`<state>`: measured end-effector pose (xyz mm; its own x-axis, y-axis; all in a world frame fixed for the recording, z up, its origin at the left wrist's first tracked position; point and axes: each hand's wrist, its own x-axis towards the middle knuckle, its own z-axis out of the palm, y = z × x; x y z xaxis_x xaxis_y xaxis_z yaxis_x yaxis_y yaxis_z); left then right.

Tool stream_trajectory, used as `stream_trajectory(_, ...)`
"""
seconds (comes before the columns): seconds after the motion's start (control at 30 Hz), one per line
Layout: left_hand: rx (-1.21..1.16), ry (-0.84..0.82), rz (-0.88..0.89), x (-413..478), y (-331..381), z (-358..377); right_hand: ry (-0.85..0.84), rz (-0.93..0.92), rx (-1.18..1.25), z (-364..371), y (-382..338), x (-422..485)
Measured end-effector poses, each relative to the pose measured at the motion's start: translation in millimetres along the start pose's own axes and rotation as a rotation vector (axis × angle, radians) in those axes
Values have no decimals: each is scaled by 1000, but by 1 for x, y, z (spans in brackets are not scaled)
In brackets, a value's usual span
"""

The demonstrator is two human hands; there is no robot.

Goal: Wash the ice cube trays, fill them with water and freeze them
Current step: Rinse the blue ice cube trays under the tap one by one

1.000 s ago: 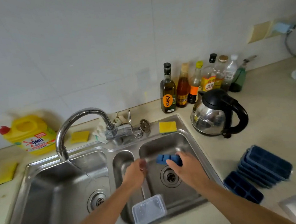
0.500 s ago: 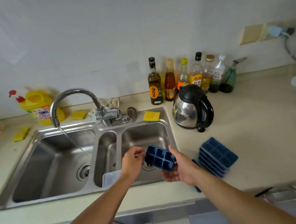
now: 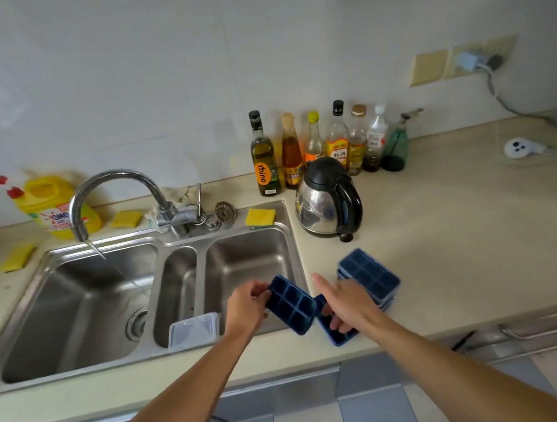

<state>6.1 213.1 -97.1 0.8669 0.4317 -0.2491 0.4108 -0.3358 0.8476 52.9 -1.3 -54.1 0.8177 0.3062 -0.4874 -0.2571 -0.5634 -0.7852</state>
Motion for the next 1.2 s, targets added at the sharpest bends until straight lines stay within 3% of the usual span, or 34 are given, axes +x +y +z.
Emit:
stream_trajectory(0.13, 158, -41, 98, 12, 9, 21, 329, -203, -195, -37, 1, 3)
stream_trajectory(0.3, 362, -117, 205, 18, 15, 59, 492, -362, -357, -72, 11, 8)
stream_trajectory(0.47, 512, -200, 266, 20, 15, 84, 350, -262, -632, -77, 28, 14)
stream_trajectory(0.63, 599, -185, 293, 26, 11, 91, 240, -151, -693, -69, 41, 16)
stream_trajectory(0.9, 691, -192, 360, 31, -4, 99, 272, -173, -768, -64, 51, 20)
stream_trajectory(1.07, 571, -208, 262, 31, -4, 92, 328, -261, -733, -60, 45, 19)
stream_trajectory(1.2, 210, -110, 77, 24, 11, 71, 308, -308, -590, -50, 21, 18)
